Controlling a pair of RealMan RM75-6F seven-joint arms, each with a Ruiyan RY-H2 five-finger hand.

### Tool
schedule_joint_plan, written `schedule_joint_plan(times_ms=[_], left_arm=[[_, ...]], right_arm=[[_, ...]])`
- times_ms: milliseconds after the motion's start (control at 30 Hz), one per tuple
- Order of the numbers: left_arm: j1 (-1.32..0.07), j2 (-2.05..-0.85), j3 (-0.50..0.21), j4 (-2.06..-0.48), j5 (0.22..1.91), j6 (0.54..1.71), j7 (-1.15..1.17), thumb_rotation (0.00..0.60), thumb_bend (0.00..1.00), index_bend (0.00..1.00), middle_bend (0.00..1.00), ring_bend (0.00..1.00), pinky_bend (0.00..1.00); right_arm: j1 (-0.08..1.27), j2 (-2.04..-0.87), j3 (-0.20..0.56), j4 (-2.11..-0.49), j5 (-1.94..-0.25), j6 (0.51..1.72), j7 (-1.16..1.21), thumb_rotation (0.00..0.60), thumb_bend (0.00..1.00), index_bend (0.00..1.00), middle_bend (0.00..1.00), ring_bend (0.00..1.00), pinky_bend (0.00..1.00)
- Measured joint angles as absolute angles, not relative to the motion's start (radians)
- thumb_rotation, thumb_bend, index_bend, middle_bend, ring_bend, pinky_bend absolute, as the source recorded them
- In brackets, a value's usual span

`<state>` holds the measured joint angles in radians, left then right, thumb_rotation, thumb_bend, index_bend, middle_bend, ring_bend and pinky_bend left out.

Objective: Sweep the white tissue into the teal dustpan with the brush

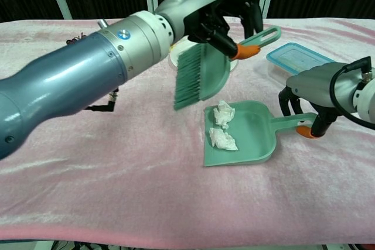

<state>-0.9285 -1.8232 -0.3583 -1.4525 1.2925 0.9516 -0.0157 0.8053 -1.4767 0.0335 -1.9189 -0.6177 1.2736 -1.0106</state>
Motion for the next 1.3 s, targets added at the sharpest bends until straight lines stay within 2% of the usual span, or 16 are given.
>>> schedule_joint_plan(times_ms=[333,500,600,733,1200,1300], left_arm=[[-0.891,-1.576,-0.22,-1.458,1.366,0.884,0.085,0.6,0.38,0.62,0.66,0.91,1.0],[-0.865,-1.516,-0.155,-1.448,1.363,0.855,0.144,0.6,0.38,0.62,0.66,0.91,1.0],[-0.856,-1.503,-0.14,-1.443,1.356,0.851,0.166,0.6,0.38,0.62,0.66,0.91,1.0],[-0.847,-1.495,-0.137,-1.443,1.343,0.86,0.172,0.6,0.38,0.62,0.66,0.91,1.0],[-0.826,-1.468,-0.13,-1.458,1.349,0.898,0.153,0.6,0.38,0.62,0.66,0.91,1.0],[-0.821,-1.464,-0.128,-1.461,1.349,0.905,0.15,0.6,0.38,0.62,0.66,0.91,1.0]], right_arm=[[0.807,-1.487,0.036,-1.916,-0.59,1.262,-0.994,0.6,0.43,0.69,0.65,0.67,0.76],[0.804,-1.493,0.031,-1.909,-0.599,1.268,-0.99,0.6,0.43,0.69,0.63,0.67,0.76],[0.802,-1.494,0.03,-1.905,-0.608,1.271,-0.984,0.6,0.43,0.68,0.58,0.66,0.76],[0.798,-1.493,0.028,-1.9,-0.623,1.275,-0.977,0.6,0.4,0.59,0.49,0.64,0.76],[0.787,-1.491,0.015,-1.916,-0.621,1.289,-0.989,0.6,0.36,0.47,0.39,0.64,0.76],[0.786,-1.491,0.014,-1.922,-0.619,1.293,-0.991,0.6,0.34,0.4,0.33,0.64,0.76]])
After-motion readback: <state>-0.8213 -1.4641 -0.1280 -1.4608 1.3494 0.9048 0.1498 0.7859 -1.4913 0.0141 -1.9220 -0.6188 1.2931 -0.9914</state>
